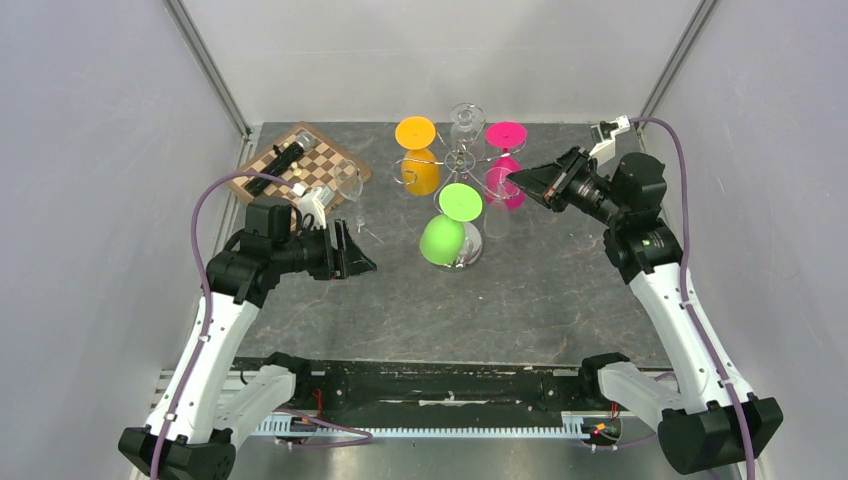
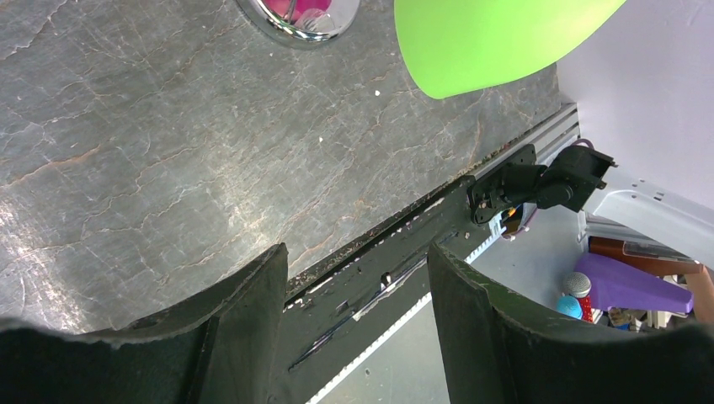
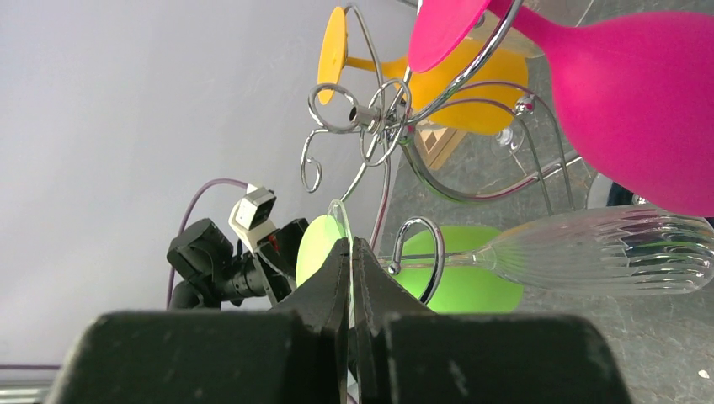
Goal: Take the wine glass off the wine glass rack
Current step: Pick up the wine glass from the wine rack.
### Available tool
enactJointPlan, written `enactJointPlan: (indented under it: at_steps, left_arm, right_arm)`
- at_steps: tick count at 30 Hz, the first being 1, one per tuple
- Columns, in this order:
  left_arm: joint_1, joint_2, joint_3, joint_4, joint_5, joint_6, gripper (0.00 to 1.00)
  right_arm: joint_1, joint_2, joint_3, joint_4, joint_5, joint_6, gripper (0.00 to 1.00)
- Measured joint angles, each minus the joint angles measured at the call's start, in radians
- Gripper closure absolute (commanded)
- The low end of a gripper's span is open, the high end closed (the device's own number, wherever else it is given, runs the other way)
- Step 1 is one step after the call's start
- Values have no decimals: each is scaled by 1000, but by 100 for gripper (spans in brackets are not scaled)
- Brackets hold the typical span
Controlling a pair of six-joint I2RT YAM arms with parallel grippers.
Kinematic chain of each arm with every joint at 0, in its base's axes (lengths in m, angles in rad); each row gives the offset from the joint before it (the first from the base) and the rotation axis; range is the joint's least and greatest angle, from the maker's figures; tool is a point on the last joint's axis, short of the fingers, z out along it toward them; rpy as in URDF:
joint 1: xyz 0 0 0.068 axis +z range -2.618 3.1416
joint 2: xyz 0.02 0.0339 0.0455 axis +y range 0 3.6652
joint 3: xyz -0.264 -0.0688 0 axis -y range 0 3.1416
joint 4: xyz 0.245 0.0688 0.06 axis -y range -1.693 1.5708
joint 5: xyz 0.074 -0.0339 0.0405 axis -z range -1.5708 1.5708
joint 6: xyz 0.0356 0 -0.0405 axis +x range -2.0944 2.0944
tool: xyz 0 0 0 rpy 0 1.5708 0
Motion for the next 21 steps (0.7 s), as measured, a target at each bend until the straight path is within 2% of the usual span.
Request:
enactJointPlan:
  at_steps: [21]
  left_arm:
    - [0, 0, 1, -8, 0, 0, 32]
  right_arm:
    - [3, 1, 0, 1, 162, 116, 100]
